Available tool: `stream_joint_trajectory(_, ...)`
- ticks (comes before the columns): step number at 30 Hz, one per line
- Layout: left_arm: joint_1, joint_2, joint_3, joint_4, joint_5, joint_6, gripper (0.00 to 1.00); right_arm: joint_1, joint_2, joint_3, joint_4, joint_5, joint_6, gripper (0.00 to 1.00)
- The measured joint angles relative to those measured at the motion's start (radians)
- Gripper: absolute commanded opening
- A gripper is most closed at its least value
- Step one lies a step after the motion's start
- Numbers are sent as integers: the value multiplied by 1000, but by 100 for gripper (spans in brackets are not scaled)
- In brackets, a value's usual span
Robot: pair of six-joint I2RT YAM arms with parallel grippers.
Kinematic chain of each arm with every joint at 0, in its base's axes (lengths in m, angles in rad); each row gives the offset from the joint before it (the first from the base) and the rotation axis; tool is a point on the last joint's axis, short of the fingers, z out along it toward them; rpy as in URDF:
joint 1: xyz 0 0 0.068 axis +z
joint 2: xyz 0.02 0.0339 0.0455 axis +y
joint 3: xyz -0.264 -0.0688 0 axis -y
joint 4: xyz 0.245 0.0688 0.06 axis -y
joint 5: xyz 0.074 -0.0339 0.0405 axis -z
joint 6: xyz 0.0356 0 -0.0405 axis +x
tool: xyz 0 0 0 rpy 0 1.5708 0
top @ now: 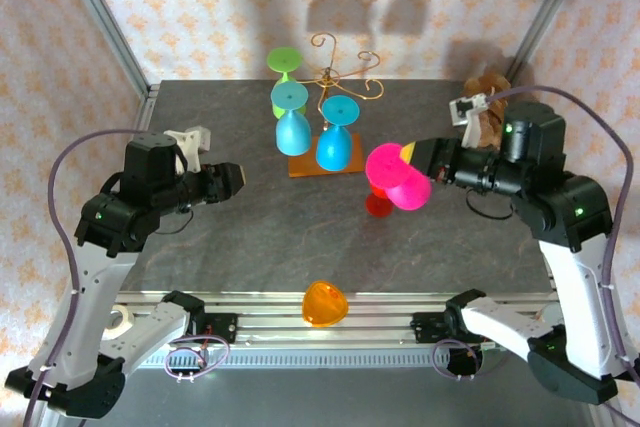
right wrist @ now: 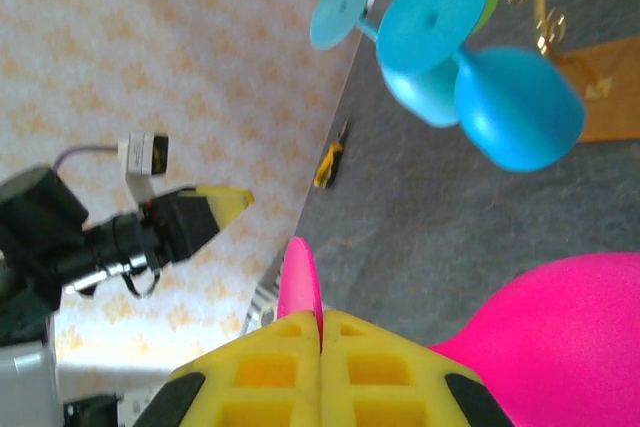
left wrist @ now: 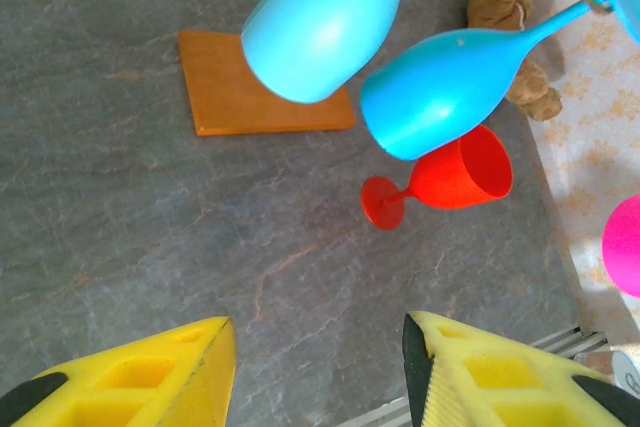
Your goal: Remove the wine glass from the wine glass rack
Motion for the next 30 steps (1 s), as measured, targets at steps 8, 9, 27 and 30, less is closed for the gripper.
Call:
stream_joint_trajectory(8, 0, -92, -113, -27, 5, -33, 49, 256, -3, -123, 76, 120, 24, 0)
stream_joint_trajectory(9, 0, -100, -121, -29, 6, -35, 49, 282, 3, -129, 88, 135, 24, 0)
stream_joint_trajectory(27, 0, -206, -211, -68, 53, -139, 53, 694, 303, -157, 292, 386, -112, 0)
stream_joint_trajectory(30, 0, -206, -218, -74, 75, -154, 56, 742, 309, -204, 343, 433, -147, 0)
